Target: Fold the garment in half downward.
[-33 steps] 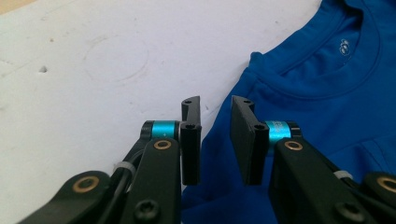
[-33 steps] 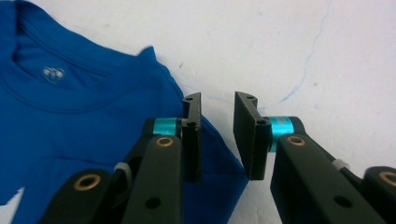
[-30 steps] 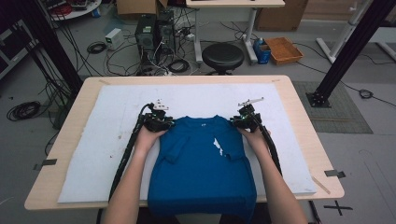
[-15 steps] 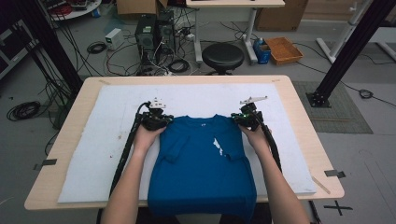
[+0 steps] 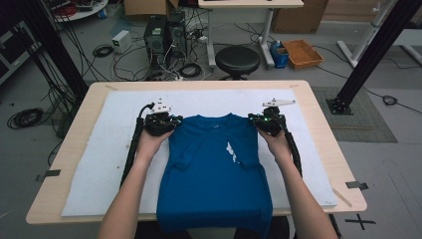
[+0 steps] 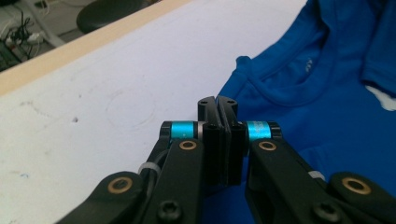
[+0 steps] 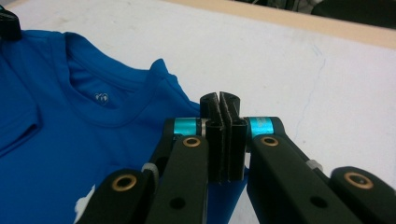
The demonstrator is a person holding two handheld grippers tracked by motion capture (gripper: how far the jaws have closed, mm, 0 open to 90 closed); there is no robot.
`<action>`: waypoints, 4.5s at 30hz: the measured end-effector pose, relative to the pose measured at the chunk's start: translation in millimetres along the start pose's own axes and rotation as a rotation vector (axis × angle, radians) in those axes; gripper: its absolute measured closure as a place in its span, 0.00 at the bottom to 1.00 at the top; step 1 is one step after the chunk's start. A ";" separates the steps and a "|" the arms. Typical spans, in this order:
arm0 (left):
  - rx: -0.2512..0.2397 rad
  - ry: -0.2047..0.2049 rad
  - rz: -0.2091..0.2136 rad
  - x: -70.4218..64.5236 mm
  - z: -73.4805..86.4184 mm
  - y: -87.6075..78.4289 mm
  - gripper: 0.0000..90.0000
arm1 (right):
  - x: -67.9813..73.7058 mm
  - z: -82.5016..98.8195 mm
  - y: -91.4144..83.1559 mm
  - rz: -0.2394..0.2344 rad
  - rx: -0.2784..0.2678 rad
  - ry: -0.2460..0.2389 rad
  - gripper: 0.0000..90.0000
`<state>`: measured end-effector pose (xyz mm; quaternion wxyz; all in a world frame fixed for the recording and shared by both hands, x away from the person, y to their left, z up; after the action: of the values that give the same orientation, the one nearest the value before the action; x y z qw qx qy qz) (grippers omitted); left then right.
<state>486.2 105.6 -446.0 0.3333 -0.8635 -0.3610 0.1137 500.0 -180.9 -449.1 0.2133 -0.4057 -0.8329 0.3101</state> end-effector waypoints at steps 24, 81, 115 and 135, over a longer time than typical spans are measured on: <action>-0.070 0.236 0.087 -104.7 64.2 -79.1 0.99 | 78.3 85.6 -87.0 -0.055 -0.101 -0.204 0.99; -0.009 0.094 0.142 -131.2 89.1 -73.3 0.56 | 97.5 118.8 -99.4 -0.095 -0.017 -0.144 0.78; 0.126 -0.158 0.063 -73.8 101.2 -30.8 0.93 | 48.8 116.4 -31.3 -0.005 0.134 0.063 0.94; 0.052 -0.120 -0.028 -26.5 52.9 -20.7 0.93 | 16.5 62.8 -23.2 0.039 0.061 0.024 0.95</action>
<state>432.9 123.8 -473.3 0.3348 -0.8410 -0.3895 0.1699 439.6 -200.3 -476.4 0.2293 -0.4187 -0.8125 0.3347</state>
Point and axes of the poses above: each handheld gripper's, and its own axes: y roughly forward along the jaws, z roughly out of its underside, x roughly to its left, the point moved 9 cm from there along y, roughly forward along the jaws, and after that the axes turned 11 degrees about x, right-handed, at the moved point
